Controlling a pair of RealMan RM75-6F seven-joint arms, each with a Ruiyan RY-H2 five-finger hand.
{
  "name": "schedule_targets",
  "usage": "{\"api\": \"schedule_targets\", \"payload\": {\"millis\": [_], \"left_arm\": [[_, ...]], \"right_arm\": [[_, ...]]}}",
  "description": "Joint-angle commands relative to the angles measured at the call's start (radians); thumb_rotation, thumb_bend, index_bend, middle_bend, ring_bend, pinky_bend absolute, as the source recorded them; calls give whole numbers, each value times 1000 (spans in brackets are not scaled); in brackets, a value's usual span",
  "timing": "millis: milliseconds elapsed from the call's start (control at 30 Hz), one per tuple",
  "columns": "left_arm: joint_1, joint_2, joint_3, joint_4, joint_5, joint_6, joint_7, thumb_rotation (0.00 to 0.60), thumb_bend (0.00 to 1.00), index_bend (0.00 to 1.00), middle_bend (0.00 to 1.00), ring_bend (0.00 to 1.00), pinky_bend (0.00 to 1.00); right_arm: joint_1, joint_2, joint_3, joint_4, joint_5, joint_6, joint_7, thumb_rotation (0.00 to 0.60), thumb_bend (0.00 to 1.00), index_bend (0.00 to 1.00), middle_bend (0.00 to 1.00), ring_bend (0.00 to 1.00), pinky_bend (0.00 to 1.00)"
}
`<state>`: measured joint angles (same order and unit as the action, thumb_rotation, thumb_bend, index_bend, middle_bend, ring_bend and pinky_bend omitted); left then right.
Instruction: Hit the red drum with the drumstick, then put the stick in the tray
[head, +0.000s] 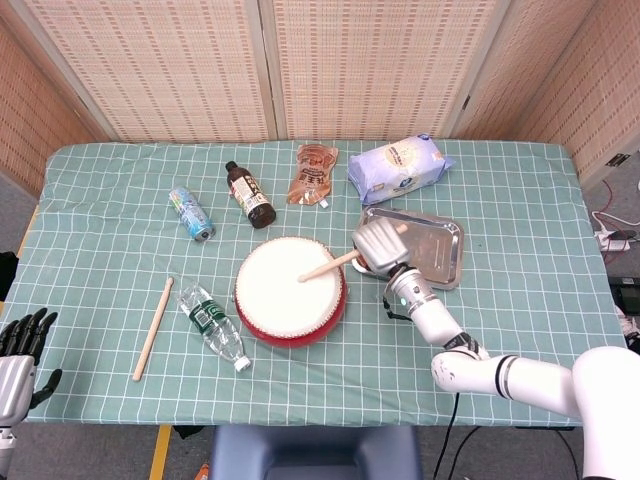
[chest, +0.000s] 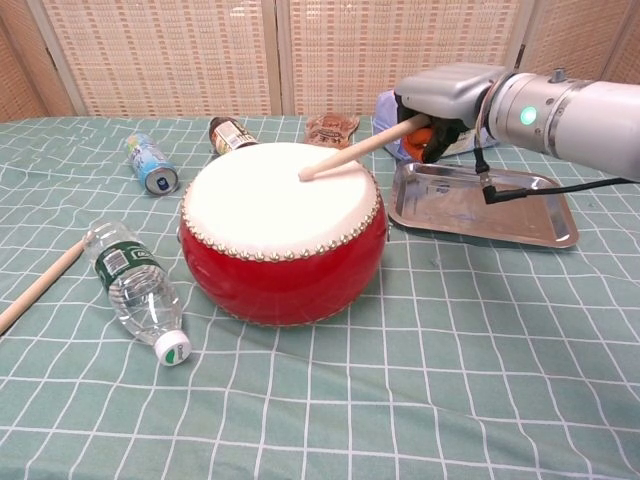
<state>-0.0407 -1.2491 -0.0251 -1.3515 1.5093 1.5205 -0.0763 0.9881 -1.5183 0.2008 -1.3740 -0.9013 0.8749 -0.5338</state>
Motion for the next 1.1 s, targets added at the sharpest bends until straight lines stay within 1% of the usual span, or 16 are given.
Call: {"api": "schedule_targets", "payload": {"millis": [33, 133, 200, 333, 567, 667, 733, 833, 900, 967, 1033, 1100], "left_arm": [[-1, 0, 0, -2, 1, 0, 2, 600, 293, 0, 0, 0, 17], [-2, 0, 1, -6, 3, -2, 6, 600, 293, 0, 0, 0, 17], [-3, 0, 2, -9, 6, -2, 9, 600, 292, 0, 0, 0, 17], [-2, 3, 2, -14, 4, 0, 13, 600, 292, 0, 0, 0, 17], [-2, 5, 4, -24, 5, -3, 23, 600, 293, 0, 0, 0, 17], [-2, 6, 5, -27, 5, -3, 27, 600, 293, 0, 0, 0, 17], [-2, 7, 5, -29, 3, -4, 31, 600, 292, 0, 0, 0, 17], [-2, 7, 4, -30, 3, -5, 32, 600, 292, 0, 0, 0, 17], [-2, 8, 5, -32, 1, -5, 34, 600, 292, 0, 0, 0, 17], [-1, 9, 5, -34, -1, -8, 38, 600, 292, 0, 0, 0, 17], [0, 10, 6, -37, -3, -9, 41, 600, 292, 0, 0, 0, 17], [1, 11, 6, -37, -7, -11, 42, 600, 293, 0, 0, 0, 17]], "right_arm": [[-82, 58, 103, -58, -45, -4, 454, 600, 1000, 1000, 1000, 1000, 1000], [-93, 93, 96, -61, -4, -49, 461, 600, 1000, 1000, 1000, 1000, 1000], [-100, 104, 83, -45, 38, -76, 452, 600, 1000, 1000, 1000, 1000, 1000], [-111, 101, 60, 25, 111, -112, 440, 600, 1000, 1000, 1000, 1000, 1000], [-132, 35, 22, 203, 144, -176, 459, 600, 999, 1000, 1000, 999, 1000], [-137, -9, 18, 282, 135, -196, 477, 600, 965, 1000, 997, 957, 977], [-140, -42, 17, 339, 119, -209, 494, 600, 932, 1000, 971, 906, 953], [-140, -55, 17, 362, 112, -215, 500, 600, 913, 1000, 944, 870, 939], [-140, -85, 17, 411, 96, -225, 512, 600, 878, 1000, 898, 814, 891], [-132, -140, 20, 497, 91, -253, 525, 600, 843, 991, 847, 752, 807], [-118, -187, 27, 577, 80, -276, 537, 600, 809, 943, 794, 691, 727], [-109, -223, 36, 639, 67, -292, 550, 600, 763, 849, 720, 618, 648]]}}
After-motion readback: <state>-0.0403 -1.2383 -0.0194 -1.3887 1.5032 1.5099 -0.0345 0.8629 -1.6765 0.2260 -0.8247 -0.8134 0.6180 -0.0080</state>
